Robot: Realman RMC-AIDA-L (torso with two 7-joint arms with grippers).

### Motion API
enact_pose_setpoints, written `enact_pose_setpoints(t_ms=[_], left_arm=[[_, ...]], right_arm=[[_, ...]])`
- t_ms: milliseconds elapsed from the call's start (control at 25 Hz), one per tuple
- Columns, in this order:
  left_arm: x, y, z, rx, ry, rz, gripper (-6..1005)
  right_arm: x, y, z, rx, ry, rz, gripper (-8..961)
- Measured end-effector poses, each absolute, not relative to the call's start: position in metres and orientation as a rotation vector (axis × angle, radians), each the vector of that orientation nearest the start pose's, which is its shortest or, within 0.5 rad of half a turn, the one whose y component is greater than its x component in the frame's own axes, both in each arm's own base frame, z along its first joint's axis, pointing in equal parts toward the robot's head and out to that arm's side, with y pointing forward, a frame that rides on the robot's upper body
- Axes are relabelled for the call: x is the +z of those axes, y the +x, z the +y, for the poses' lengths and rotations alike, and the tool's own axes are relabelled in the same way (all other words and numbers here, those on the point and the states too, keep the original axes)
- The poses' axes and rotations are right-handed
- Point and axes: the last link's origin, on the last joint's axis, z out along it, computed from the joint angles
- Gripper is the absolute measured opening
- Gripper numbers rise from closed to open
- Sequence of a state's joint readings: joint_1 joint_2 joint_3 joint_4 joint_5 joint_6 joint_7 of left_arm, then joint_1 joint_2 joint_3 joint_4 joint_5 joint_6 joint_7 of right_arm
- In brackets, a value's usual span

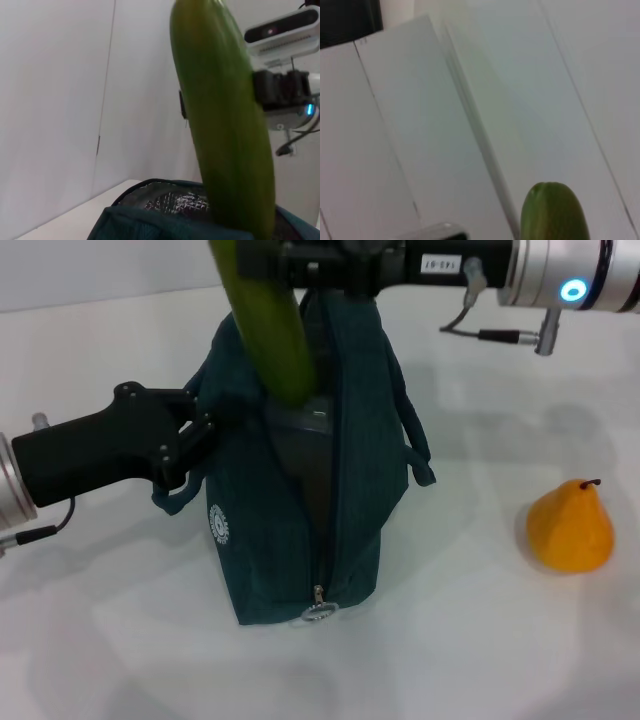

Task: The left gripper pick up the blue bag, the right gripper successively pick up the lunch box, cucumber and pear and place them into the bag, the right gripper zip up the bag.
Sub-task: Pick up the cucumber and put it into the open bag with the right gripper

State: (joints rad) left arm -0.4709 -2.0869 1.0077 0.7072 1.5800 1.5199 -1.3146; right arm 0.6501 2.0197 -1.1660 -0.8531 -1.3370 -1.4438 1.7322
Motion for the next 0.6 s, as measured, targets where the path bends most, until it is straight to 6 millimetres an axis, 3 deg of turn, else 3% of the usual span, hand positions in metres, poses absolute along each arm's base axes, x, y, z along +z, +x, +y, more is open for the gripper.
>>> enact_pose_setpoints(t_ms=[600], left_arm=[[-0.007, -0.221, 0.331, -0.968, -2.674, -0.427, 55]], right_arm=[[0.003, 0.156, 0.352, 1.07, -2.79, 0.394, 648]])
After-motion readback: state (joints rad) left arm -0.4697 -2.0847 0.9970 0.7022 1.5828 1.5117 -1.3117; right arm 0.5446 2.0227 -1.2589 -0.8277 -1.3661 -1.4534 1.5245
